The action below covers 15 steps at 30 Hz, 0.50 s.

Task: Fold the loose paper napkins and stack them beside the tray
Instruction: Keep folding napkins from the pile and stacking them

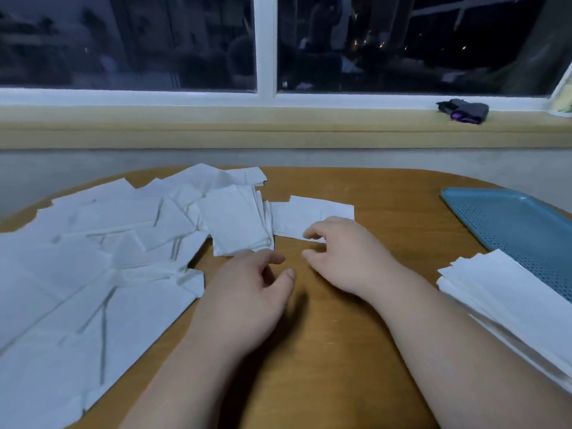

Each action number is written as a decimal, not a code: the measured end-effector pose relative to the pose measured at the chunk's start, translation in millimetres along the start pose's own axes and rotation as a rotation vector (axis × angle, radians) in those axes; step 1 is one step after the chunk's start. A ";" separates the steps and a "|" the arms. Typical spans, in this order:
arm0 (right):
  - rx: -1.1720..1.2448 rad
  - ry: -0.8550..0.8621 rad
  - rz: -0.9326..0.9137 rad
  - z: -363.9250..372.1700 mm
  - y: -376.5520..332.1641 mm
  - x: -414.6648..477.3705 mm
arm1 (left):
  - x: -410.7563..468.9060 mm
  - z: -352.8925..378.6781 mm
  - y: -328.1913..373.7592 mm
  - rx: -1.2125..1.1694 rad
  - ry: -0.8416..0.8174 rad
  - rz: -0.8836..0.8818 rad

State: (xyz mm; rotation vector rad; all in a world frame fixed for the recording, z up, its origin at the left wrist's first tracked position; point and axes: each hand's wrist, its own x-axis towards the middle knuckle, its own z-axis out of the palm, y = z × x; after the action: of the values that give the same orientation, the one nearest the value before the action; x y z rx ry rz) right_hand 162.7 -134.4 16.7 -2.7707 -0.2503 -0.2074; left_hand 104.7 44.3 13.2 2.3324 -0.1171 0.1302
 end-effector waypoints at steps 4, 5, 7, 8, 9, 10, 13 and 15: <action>-0.061 -0.006 0.038 18.9 -10.9 48.4 | 5.0 -3.4 -10.3 -0.017 -0.008 -0.007; -0.067 -0.012 0.044 23.9 -13.0 57.0 | 5.7 -3.9 -12.3 -0.019 -0.007 -0.008; -0.069 -0.026 0.061 33.1 -16.0 69.1 | 7.1 -3.5 -15.8 -0.040 -0.012 -0.020; -0.072 -0.028 0.066 37.0 -16.5 72.8 | 7.4 -2.9 -17.1 -0.054 -0.019 -0.027; -0.074 -0.021 0.067 40.6 -16.0 75.1 | 7.4 -2.1 -18.2 -0.063 -0.028 -0.033; -0.073 -0.003 0.064 43.7 -15.0 76.3 | 7.6 -1.6 -18.9 -0.068 -0.034 -0.037; -0.085 0.047 0.039 49.6 -11.0 77.2 | 9.5 -1.0 -21.2 -0.092 -0.042 -0.039; -0.099 0.071 0.017 51.5 -9.7 76.5 | 10.5 -1.0 -22.0 -0.116 -0.050 -0.053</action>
State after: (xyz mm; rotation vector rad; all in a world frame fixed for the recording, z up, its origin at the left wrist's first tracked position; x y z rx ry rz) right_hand 241.1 -95.9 -14.6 -2.8557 -0.2040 -0.3220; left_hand 117.8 59.8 -0.4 2.2214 -0.0850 0.0377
